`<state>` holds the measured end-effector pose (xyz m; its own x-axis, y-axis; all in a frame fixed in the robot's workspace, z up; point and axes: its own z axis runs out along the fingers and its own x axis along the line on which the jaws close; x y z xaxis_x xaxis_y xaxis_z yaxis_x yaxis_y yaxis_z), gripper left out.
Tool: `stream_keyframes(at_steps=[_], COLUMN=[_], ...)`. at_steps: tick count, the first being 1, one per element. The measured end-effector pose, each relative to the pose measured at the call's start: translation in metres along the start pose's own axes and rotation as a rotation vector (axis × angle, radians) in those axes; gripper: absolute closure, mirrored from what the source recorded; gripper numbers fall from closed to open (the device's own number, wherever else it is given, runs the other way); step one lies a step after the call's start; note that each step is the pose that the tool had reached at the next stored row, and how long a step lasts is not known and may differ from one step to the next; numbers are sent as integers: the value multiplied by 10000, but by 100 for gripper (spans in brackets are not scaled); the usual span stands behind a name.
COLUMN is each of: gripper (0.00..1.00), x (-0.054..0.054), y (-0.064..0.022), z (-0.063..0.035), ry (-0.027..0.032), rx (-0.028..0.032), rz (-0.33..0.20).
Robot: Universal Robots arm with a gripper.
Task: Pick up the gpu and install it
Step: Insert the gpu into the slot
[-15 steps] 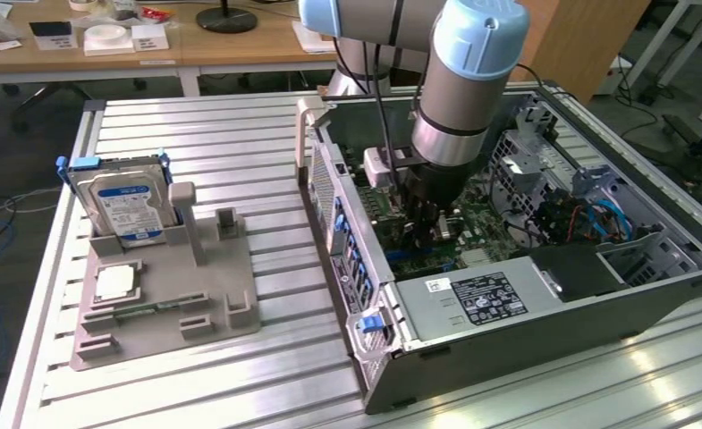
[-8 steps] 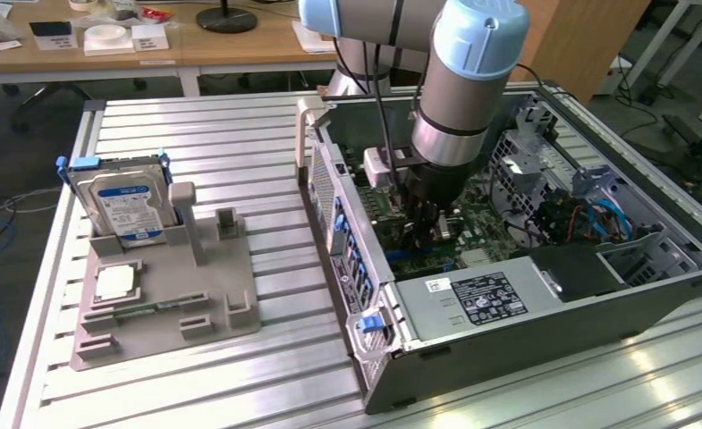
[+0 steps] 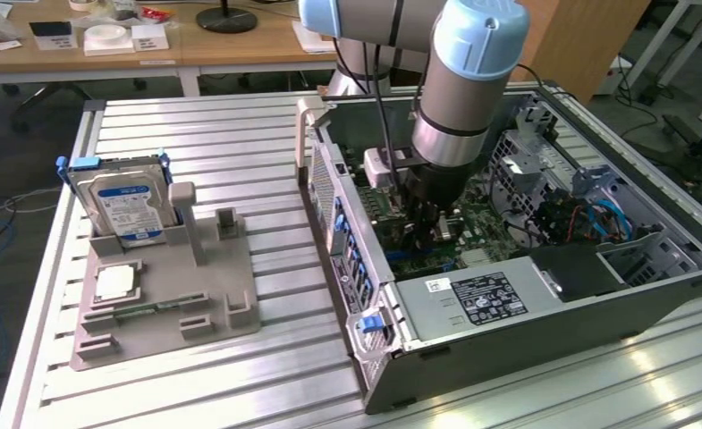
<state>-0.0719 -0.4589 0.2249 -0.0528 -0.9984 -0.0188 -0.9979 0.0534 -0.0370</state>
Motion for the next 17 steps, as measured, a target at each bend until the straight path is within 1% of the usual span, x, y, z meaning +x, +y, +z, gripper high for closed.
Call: stream_keyframes(at_steps=[2,7,13,17], gripper=[72,72,72,72], x=[1,0,2,1], y=[0,0,2,2], z=[0,7,55,56], ry=[16,12,18,15], rx=[0,2,0,1], rz=[-2,-1,-1,-1])
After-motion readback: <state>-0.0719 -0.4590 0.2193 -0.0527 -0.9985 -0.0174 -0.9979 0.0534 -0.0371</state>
